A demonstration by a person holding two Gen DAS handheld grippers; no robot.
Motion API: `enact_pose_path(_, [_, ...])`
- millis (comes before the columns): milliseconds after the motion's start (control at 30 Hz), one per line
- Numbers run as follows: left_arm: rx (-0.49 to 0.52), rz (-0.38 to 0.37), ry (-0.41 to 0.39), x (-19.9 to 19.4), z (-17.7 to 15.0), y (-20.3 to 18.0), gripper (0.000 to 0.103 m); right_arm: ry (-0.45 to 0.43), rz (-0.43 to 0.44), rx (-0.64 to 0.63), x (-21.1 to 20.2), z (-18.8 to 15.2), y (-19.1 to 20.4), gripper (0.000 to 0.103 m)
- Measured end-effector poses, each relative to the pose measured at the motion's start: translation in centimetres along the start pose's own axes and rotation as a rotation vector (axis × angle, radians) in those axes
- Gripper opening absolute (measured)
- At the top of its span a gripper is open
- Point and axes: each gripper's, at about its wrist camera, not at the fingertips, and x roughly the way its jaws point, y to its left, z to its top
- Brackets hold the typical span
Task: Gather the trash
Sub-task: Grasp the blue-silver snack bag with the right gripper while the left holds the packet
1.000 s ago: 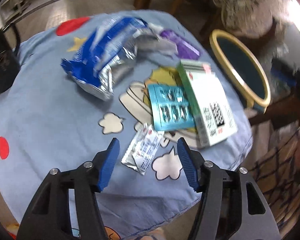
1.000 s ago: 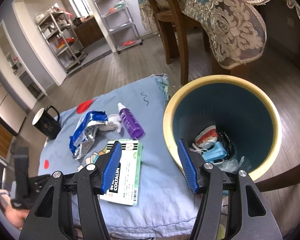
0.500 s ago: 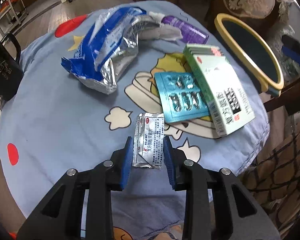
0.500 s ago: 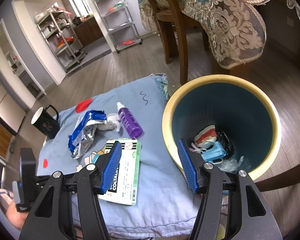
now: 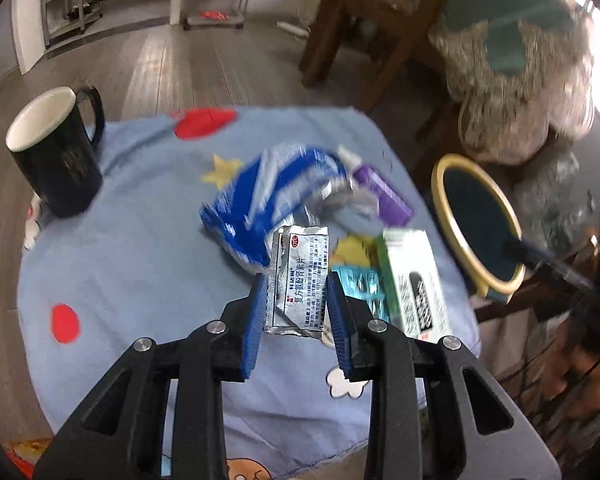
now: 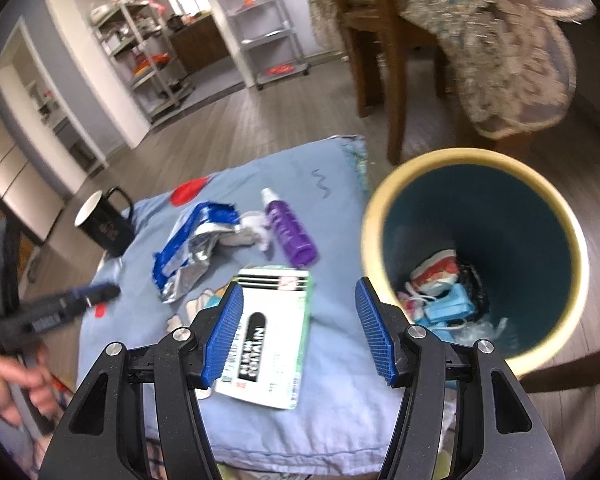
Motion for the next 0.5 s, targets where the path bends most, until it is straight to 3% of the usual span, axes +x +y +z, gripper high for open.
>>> enact_pose_path(167, [-0.003, 0.006, -0.059, -2.1, 2.0, 1.6, 0.030, 0.047, 0.066, -0.040, 2.1, 1.1, 2.5, 0.060])
enact_pose_path(267, [-0.058, -0.001, -0.093, -3.0, 2.2, 3.3, 0.030, 0.073, 0.103, -0.039, 3.7, 1.8, 3.7, 0.060])
enact_pose_path(500, [-0.128, -0.030, -0.150, -2.7, 2.9, 4.5, 0.030, 0.157, 0.178, 0.038, 9.4, 3.4, 6.2, 0.060])
